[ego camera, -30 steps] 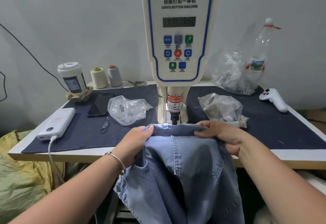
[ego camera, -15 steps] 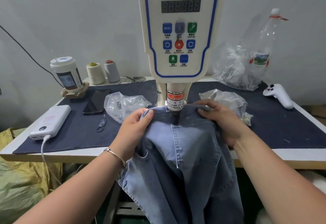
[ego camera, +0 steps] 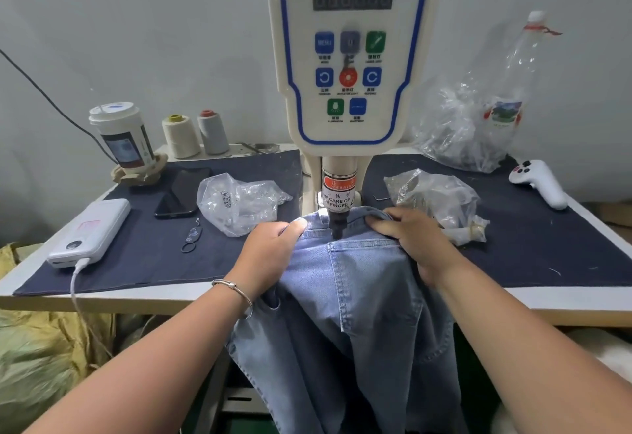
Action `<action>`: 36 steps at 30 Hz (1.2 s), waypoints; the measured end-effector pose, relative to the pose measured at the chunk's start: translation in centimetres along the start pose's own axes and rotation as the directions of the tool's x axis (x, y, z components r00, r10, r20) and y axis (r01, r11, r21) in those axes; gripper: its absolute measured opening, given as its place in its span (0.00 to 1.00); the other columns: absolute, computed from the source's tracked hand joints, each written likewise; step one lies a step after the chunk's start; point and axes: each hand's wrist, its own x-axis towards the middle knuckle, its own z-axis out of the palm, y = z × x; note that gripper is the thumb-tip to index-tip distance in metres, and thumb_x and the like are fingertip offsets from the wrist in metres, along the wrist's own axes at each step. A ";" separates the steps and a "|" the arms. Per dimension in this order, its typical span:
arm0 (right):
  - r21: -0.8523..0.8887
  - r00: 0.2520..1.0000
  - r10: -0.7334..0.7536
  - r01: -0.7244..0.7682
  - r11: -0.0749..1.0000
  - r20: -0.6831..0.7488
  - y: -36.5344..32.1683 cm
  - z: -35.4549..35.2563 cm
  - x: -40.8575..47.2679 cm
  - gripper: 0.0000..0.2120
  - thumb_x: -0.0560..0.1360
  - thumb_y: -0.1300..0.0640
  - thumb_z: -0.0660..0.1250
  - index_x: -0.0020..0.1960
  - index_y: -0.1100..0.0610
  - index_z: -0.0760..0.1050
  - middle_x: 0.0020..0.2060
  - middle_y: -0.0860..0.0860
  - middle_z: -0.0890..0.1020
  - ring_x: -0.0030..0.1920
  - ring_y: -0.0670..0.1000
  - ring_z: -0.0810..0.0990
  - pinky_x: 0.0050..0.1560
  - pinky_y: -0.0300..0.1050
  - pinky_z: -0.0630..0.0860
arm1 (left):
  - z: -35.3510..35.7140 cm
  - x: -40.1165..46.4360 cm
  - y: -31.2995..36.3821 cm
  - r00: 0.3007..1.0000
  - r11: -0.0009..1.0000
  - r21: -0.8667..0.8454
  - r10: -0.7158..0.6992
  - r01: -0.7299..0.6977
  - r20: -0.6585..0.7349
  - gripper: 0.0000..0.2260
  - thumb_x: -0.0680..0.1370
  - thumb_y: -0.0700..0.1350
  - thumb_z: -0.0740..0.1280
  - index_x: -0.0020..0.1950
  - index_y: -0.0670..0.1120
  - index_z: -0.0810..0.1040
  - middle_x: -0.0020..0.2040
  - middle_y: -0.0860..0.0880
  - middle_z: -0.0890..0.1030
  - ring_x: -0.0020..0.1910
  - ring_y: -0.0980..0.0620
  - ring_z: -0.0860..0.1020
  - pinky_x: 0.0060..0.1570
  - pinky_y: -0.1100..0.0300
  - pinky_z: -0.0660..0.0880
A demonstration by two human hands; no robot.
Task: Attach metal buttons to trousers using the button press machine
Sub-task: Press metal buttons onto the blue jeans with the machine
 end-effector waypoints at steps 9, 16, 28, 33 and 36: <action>-0.053 0.983 -0.042 0.052 0.997 0.177 1.3 -1.2 -1.6 0.26 0.73 0.42 0.68 0.48 0.67 0.80 0.41 0.57 0.83 0.40 0.53 0.79 0.49 0.42 0.74 | -0.6 -2.4 -2.0 0.957 0.959 0.113 0.240 -0.260 0.163 0.21 0.78 0.62 0.56 0.33 0.48 0.65 0.28 0.56 0.66 0.29 0.57 0.65 0.34 0.59 0.63; -0.189 0.979 -0.205 0.201 0.961 -0.001 1.0 0.0 -0.9 0.08 0.75 0.59 0.70 0.46 0.65 0.82 0.35 0.58 0.81 0.37 0.49 0.77 0.37 0.39 0.71 | -0.1 -1.8 -1.6 0.980 0.976 0.087 0.195 -0.197 0.038 0.25 0.81 0.58 0.57 0.44 0.37 0.78 0.38 0.44 0.80 0.39 0.48 0.77 0.44 0.52 0.72; -0.366 0.963 -0.238 0.177 0.914 -0.128 1.4 -1.1 0.8 0.28 0.70 0.51 0.76 0.37 0.76 0.70 0.28 0.56 0.67 0.31 0.51 0.64 0.35 0.45 0.59 | 0.3 0.8 -1.7 0.998 0.996 0.076 0.039 -0.043 0.059 0.24 0.81 0.55 0.64 0.29 0.49 0.58 0.27 0.52 0.60 0.28 0.54 0.59 0.31 0.57 0.58; -0.669 0.882 -0.440 0.225 0.709 -0.169 2.5 -1.1 0.9 0.30 0.70 0.44 0.74 0.25 0.63 0.63 0.22 0.54 0.61 0.26 0.51 0.59 0.32 0.47 0.56 | -0.2 0.9 -2.3 0.990 0.989 0.095 0.105 -0.114 0.094 0.23 0.81 0.53 0.65 0.30 0.47 0.62 0.27 0.52 0.62 0.26 0.56 0.60 0.29 0.61 0.60; -0.738 0.857 -0.486 0.215 0.639 -0.171 3.3 -0.8 1.2 0.30 0.70 0.40 0.72 0.26 0.61 0.64 0.21 0.52 0.64 0.26 0.52 0.63 0.33 0.49 0.59 | -0.1 0.9 -2.9 0.993 0.990 0.095 0.097 -0.103 0.068 0.22 0.80 0.51 0.66 0.30 0.47 0.63 0.26 0.54 0.64 0.27 0.56 0.61 0.30 0.62 0.62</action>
